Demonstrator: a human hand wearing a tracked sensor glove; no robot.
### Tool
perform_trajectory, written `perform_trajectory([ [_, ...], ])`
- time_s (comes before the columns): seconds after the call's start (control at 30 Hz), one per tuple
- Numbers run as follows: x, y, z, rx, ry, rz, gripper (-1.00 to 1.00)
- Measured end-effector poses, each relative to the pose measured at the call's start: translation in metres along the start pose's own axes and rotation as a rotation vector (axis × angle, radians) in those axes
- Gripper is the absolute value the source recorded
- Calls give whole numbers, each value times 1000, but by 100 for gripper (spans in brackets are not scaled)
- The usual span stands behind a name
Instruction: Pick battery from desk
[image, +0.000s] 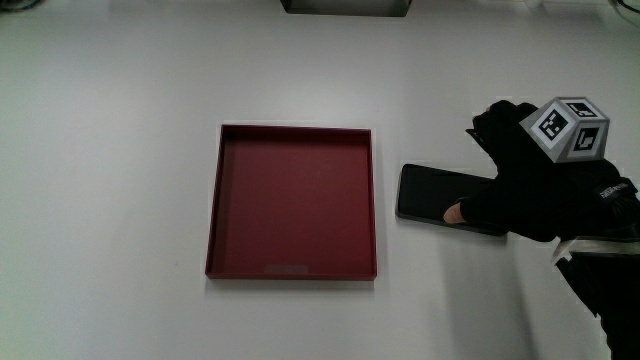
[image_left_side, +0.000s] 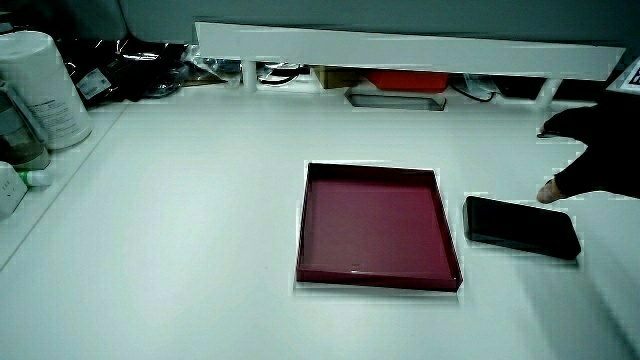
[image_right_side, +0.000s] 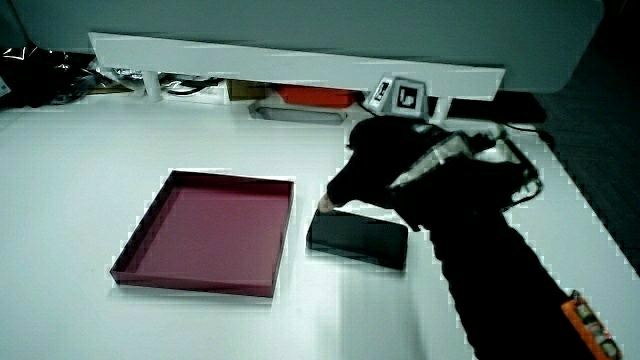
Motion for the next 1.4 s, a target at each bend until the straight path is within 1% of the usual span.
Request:
perform_trajectory([
  [0.03,4,4,-5,-11,-2,-4,0],
  [0.07,4,6,-8,-17,15,-5,0],
  [0.1,8,11,-13,-25,4,-6,0],
  [0.13,9,15,-17,-29,24,-8,0],
  [0.17,9,17,-20,-43,29,-6,0],
  [0.2,14,22,-26,-48,22,-25,0],
  [0.23,13,24,-29,-54,40,-18,0],
  [0.27,14,27,-32,-53,37,-21,0],
  [0.3,20,33,-38,-67,46,-35,0],
  [0.37,22,39,-44,-69,53,-38,0],
  [0.4,24,42,-48,-84,61,-44,0],
  [0.47,30,50,-57,-81,57,-57,0],
  [0.53,34,55,-64,-90,75,-63,0],
  [0.6,37,60,-71,-89,78,-72,0],
  [0.73,46,70,-87,-110,85,-99,0],
  [0.77,45,70,-88,-110,83,-100,0],
  [0.8,45,72,-92,-116,94,-102,0],
  [0.83,48,76,-96,-119,79,-114,0],
  [0.87,48,77,-99,-122,81,-120,0],
  [0.9,46,77,-101,-121,85,-109,0],
  [0.93,48,79,-105,-131,90,-109,0],
  [0.97,49,82,-109,-125,74,-122,0],
  [1.07,49,85,-115,-134,77,-126,0],
  [1.1,52,89,-119,-139,69,-146,0],
  [1.17,52,90,-123,-153,77,-141,0],
  [1.2,55,92,-126,-153,75,-153,0],
  [1.27,56,93,-127,-153,86,-151,0],
  [1.33,56,94,-128,-145,76,-153,0],
  [1.4,56,93,-126,-118,77,-150,0],
])
